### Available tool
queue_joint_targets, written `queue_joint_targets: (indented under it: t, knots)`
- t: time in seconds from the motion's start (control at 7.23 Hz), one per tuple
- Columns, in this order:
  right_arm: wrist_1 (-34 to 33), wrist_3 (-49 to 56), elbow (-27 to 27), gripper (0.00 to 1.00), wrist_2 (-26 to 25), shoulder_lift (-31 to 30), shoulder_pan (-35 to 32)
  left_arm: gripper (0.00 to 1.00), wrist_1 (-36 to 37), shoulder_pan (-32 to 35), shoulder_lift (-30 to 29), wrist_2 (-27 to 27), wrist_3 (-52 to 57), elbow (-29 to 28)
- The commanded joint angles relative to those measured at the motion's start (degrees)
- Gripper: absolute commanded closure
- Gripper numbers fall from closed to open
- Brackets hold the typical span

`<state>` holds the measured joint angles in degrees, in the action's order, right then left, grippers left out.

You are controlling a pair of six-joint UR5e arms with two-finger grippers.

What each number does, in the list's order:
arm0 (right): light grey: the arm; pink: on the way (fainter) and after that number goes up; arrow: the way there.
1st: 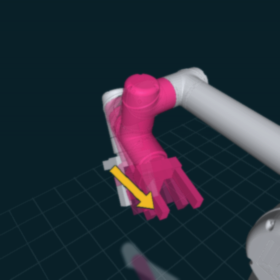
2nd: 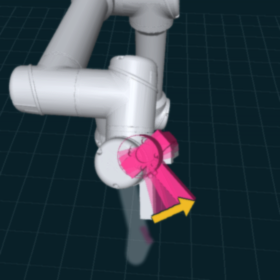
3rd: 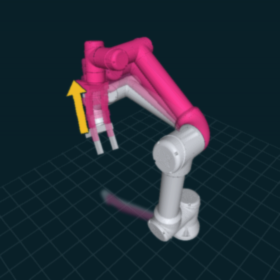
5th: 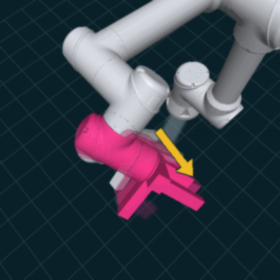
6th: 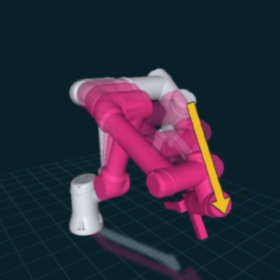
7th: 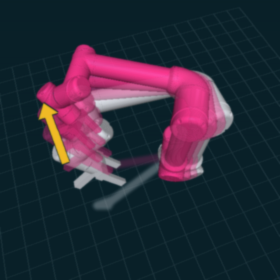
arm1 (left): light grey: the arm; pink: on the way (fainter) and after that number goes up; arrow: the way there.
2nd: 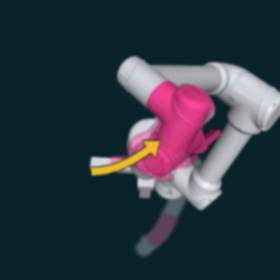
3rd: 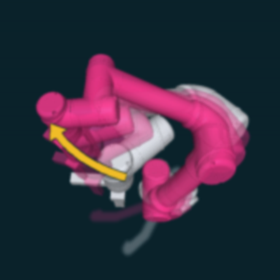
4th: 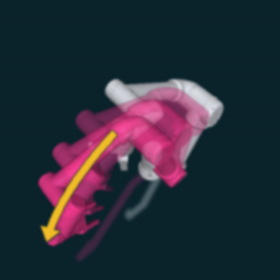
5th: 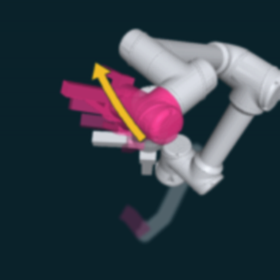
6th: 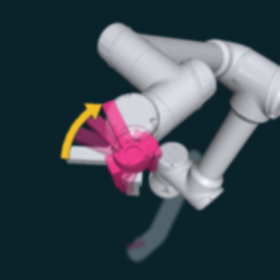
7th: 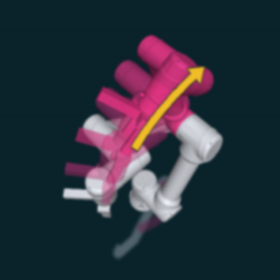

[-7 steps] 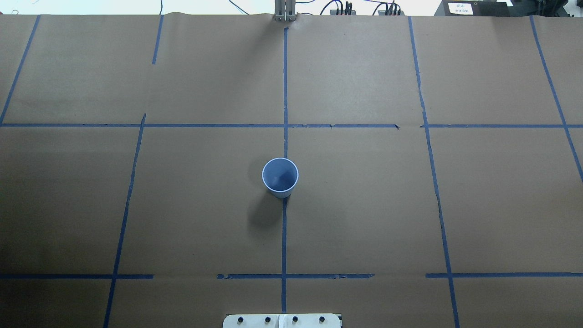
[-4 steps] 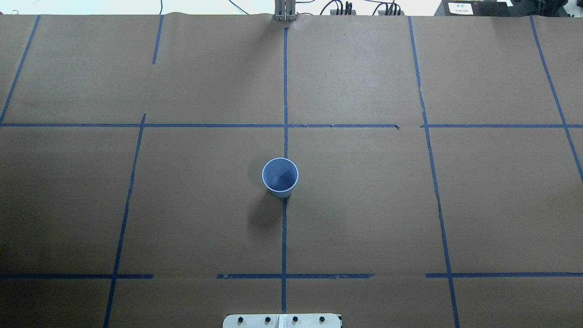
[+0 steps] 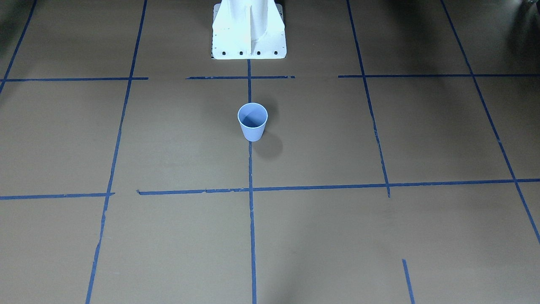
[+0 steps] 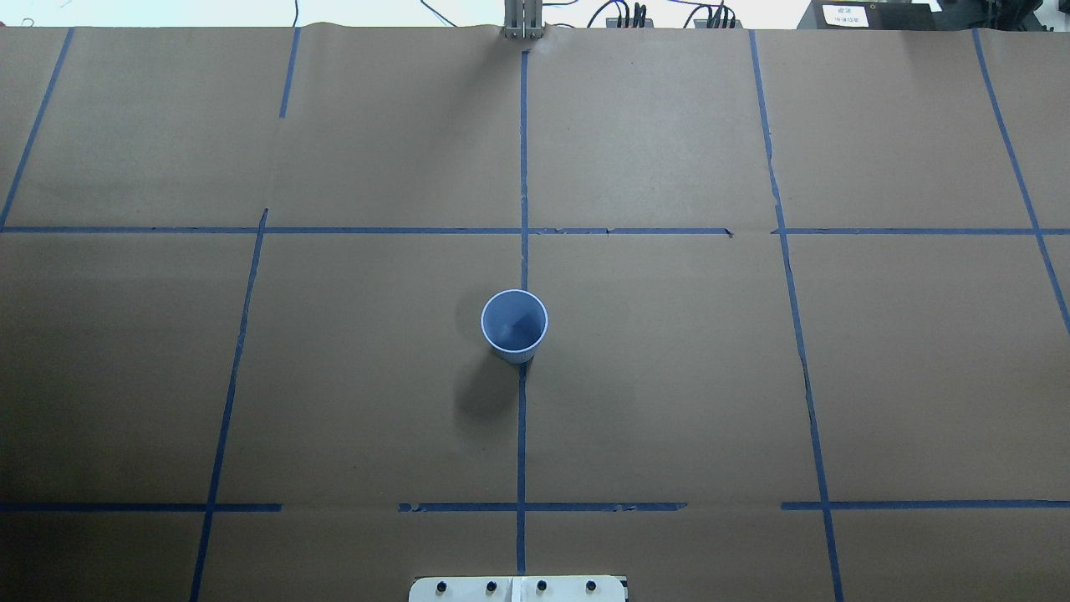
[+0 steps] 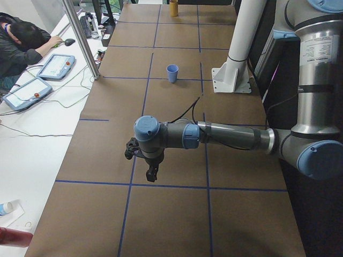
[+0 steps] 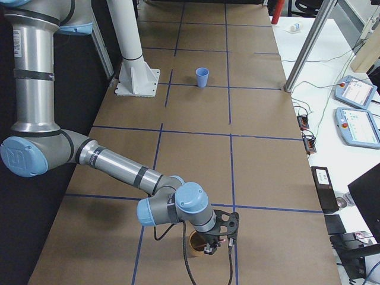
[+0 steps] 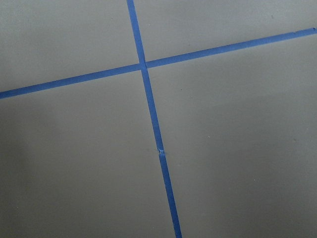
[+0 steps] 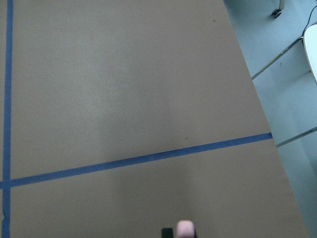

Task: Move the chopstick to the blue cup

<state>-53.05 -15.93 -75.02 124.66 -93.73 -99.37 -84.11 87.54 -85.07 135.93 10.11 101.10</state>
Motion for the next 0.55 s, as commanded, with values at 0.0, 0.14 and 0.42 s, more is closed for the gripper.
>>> queue_joint_targets:
  t: [0.0, 0.14, 0.42]
  knots:
    - [-0.82, 0.81, -2.22, 1.00, 3.64, 0.39, -4.67, 0.00, 0.00, 0.00, 0.87, -0.06, 0.00, 0.85]
    - [-1.00, 1.25, -3.10, 1.00, 5.14, 0.13, -5.91, 0.00, 0.00, 0.00, 0.96, -0.06, 0.00, 0.77]
    - [-3.18, 3.43, -4.95, 1.00, 8.48, -0.14, -7.24, 0.00, 0.00, -0.09, 0.87, -0.06, 0.00, 0.68]
